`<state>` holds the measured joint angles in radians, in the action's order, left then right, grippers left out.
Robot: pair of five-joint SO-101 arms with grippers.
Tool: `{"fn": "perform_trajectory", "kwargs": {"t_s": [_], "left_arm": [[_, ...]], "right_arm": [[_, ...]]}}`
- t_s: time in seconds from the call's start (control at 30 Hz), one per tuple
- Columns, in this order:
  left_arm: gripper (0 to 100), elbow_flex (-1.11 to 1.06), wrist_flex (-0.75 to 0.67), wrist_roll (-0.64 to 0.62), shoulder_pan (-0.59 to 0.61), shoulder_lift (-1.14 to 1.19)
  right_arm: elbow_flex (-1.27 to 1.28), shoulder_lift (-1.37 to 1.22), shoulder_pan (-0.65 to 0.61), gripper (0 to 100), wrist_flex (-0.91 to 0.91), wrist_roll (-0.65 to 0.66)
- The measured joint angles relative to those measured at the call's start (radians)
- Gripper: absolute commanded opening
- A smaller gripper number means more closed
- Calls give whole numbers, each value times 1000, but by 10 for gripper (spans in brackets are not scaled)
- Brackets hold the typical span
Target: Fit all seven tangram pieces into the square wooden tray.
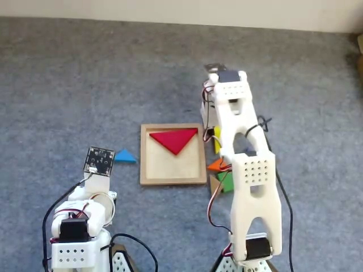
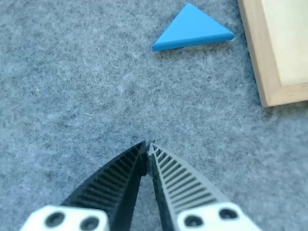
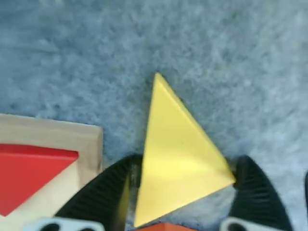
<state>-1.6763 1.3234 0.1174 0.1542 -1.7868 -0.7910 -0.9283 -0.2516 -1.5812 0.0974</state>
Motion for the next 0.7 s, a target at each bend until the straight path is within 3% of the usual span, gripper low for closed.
{"fn": "perform_trajectory", "kwargs": {"t_s": [0.7], "left_arm": [[36,0,0,0,0,0]], "right_arm": [[-72,2,-2,201,-157,-51]]}}
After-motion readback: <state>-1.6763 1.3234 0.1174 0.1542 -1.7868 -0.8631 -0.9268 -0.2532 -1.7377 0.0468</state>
